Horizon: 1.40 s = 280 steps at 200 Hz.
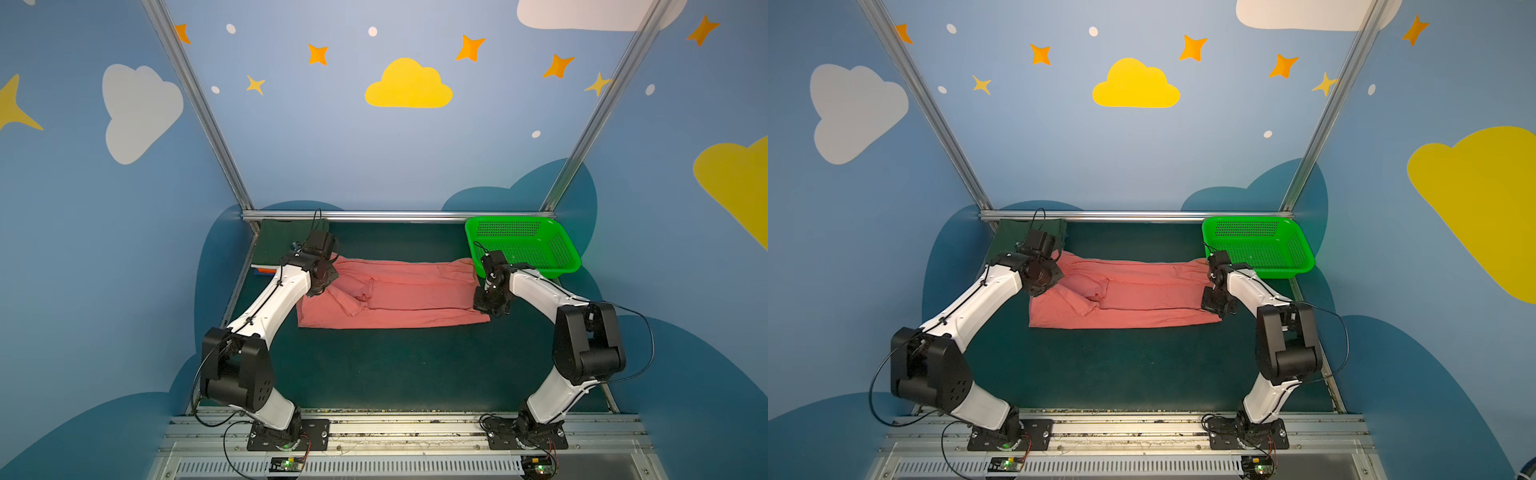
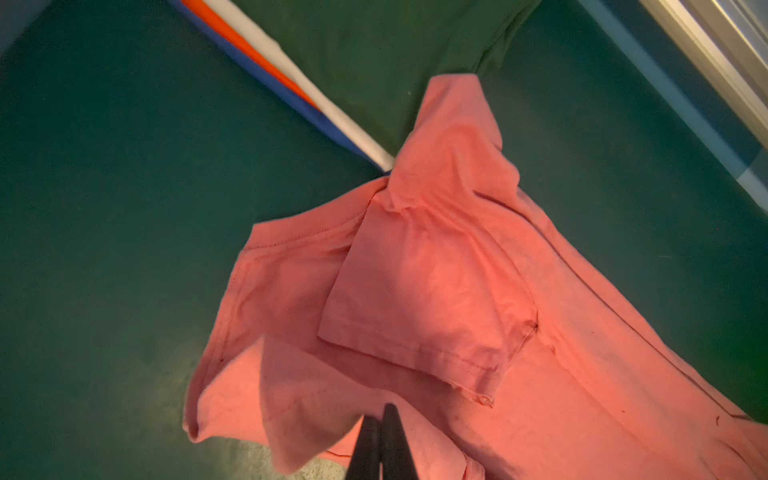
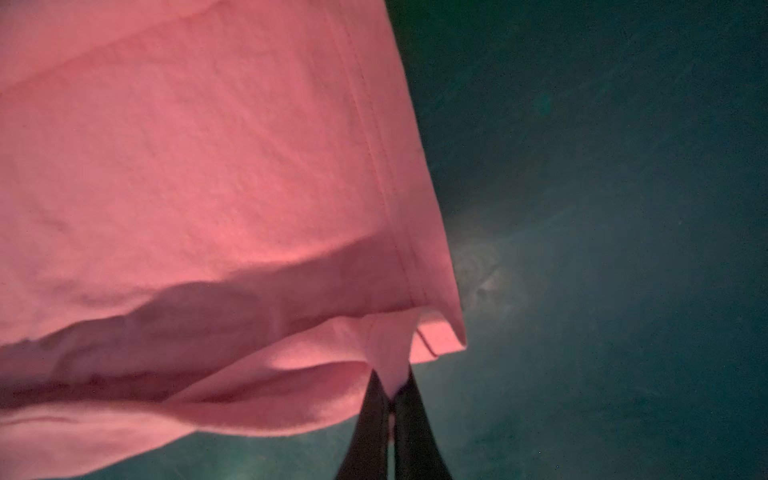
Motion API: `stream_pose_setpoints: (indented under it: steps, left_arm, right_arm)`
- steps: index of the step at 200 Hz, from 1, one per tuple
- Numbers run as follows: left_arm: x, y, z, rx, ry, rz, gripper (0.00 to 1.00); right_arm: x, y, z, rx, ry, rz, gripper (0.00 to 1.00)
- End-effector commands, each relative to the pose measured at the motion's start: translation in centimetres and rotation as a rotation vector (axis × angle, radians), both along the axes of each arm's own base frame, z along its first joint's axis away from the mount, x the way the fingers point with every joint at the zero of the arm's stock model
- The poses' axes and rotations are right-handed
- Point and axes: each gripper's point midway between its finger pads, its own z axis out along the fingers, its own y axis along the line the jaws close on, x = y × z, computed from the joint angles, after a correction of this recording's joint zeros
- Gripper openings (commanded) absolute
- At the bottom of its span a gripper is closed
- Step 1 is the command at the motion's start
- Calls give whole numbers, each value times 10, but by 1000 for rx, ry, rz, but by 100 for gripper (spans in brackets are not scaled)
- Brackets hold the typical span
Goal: Fold and stack the t-shirts
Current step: 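Grip the near shirt edge with both grippers and lift it, then fold the gripped near edge with both grippers toward the shirt's far edge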
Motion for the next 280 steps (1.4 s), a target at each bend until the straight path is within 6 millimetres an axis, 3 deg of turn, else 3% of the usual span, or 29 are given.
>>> stream_pose_setpoints:
  steps: [1, 95, 145, 174, 224, 243, 280]
  left_arm:
    - [10, 5, 4, 45, 26, -33, 5]
    - [68, 7, 6, 85, 9, -60, 5]
    - [88, 2, -17, 63, 39, -80, 5]
    - [103, -2, -33, 50, 49, -96, 5]
    - [121, -8, -40, 25, 49, -97, 5]
    - [125, -7, -34, 27, 37, -95, 11]
    - [137, -3, -8, 31, -19, -88, 42]
  right_arm:
    - [6, -1, 2, -3, 23, 23, 0]
    - [49, -5, 1, -4, 26, 34, 0]
    - [62, 0, -12, 19, 50, 36, 0]
    - [70, 0, -17, 19, 55, 33, 7]
    - [77, 4, -4, 38, 25, 31, 34]
    - [77, 6, 10, 56, -9, 39, 44]
    - [70, 18, 44, 108, -92, 82, 50]
